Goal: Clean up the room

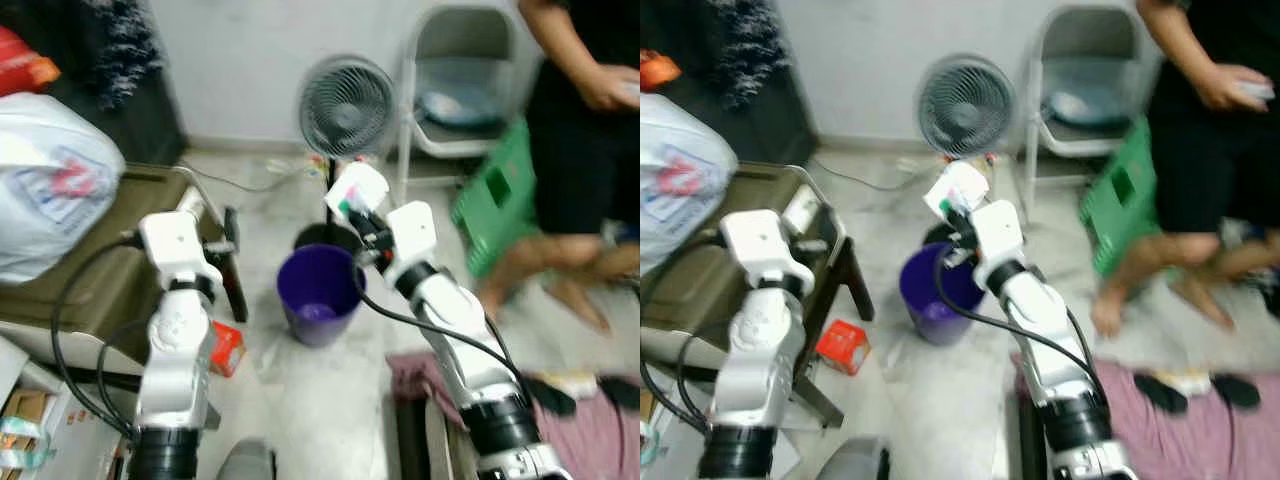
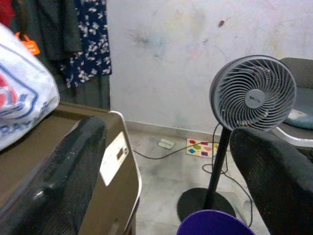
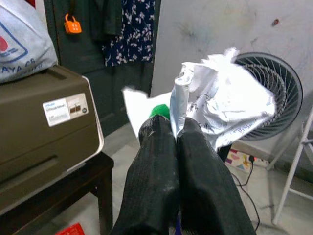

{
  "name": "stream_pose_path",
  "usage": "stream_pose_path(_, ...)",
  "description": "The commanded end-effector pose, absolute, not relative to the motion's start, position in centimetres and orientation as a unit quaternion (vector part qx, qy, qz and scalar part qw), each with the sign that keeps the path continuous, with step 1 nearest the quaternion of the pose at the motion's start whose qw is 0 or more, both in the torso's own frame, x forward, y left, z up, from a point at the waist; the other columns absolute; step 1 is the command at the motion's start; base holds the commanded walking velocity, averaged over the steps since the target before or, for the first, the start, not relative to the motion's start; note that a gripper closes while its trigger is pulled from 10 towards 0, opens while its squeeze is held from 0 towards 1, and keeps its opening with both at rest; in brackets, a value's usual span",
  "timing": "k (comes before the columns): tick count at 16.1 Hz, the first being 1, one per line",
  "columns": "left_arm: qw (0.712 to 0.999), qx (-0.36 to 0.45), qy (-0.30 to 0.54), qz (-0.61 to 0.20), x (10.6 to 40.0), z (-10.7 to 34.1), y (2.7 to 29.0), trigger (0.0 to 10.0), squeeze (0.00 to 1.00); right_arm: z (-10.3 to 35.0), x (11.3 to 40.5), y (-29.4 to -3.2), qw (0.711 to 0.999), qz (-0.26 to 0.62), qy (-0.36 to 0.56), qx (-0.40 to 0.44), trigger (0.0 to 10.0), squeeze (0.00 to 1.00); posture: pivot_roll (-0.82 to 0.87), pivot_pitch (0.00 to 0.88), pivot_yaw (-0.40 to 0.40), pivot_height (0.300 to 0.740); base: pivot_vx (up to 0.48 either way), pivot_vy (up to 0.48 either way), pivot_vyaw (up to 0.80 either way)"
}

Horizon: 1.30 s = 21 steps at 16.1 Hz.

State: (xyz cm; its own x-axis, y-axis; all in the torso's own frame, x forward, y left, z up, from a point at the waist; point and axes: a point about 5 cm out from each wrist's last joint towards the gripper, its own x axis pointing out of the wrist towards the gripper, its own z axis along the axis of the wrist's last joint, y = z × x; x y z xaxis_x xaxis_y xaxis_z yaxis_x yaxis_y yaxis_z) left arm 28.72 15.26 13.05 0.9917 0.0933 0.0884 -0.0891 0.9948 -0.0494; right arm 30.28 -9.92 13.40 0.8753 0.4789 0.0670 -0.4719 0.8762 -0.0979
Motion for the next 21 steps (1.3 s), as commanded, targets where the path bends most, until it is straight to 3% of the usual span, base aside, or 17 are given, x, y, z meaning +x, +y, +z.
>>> stream_pose_path(1, 0.998, -0.021, -0.044, 0.048, 28.8, 13.2, 15.8, 10.0, 0.0, 13.8, 30.4, -9.3, 0.965, 0.253, -0.055, -0.041, 10.0, 0.0, 0.04, 0.02, -0.055, 0.74, 0.0, 0.0, 0.8)
stream_pose_path(17, 0.997, -0.043, -0.058, -0.004, 28.6, 13.5, 14.8, 10.0, 0.0, 13.6, 30.3, -9.5, 0.971, 0.228, -0.053, -0.047, 10.0, 0.0, 0.04, 0.011, -0.052, 0.74, 0.0, 0.0, 0.04)
stream_pose_path(21, 0.997, -0.043, -0.06, -0.006, 28.7, 13.5, 14.8, 10.0, 0.0, 13.6, 30.4, -9.5, 0.971, 0.227, -0.053, -0.047, 10.0, 0.0, 0.04, 0.006, -0.052, 0.74, 0.0, 0.0, 0.37)
